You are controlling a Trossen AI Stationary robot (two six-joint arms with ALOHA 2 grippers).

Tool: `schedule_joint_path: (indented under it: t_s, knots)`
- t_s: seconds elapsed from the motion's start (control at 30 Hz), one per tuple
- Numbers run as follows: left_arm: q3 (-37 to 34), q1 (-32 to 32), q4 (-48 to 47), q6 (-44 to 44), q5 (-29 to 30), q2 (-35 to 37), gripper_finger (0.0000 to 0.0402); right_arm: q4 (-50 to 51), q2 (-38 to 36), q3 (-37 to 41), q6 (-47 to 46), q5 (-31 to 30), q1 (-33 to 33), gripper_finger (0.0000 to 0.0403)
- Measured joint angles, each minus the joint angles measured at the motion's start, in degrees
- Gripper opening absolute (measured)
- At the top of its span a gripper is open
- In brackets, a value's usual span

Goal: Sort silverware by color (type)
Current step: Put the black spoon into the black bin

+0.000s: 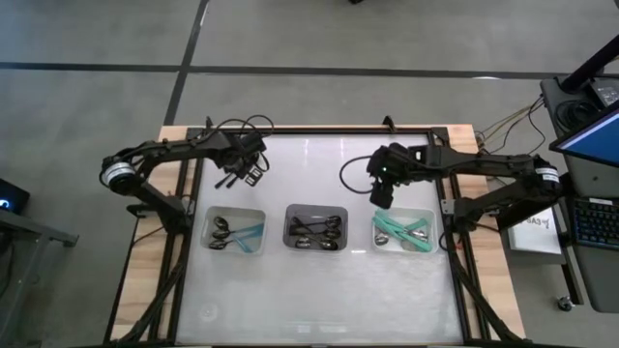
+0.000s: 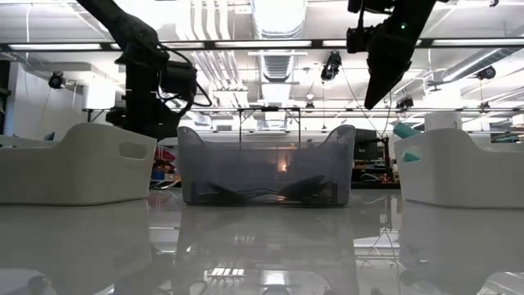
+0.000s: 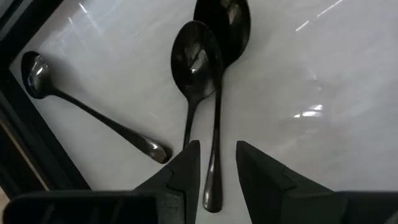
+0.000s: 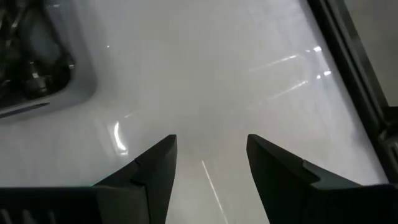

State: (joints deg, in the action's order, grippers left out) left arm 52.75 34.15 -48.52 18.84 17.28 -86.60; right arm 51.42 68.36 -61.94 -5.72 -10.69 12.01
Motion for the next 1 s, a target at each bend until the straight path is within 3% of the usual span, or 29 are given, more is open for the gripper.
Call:
schedule_joint_path:
  t_s: [0.37, 0.8, 1.0]
  knots:
    - [-0.1, 5.3, 0.5, -4.4, 0.2, -5.0, 0.0086, -3.1, 0.0, 0.1, 2.9, 0.1, 5.2, 0.0187]
    - [0.1, 7.7, 2.0, -6.9, -0.1, -11.4, 0.0085, -4.2, 0.1, 0.1, 4.3, 0.1, 6.5, 0.0187]
    - [0.1, 8.2, 2.4, -8.6, -1.0, -13.2, 0.0046, -4.2, 0.1, 0.1, 5.0, 0.1, 6.5, 0.0187]
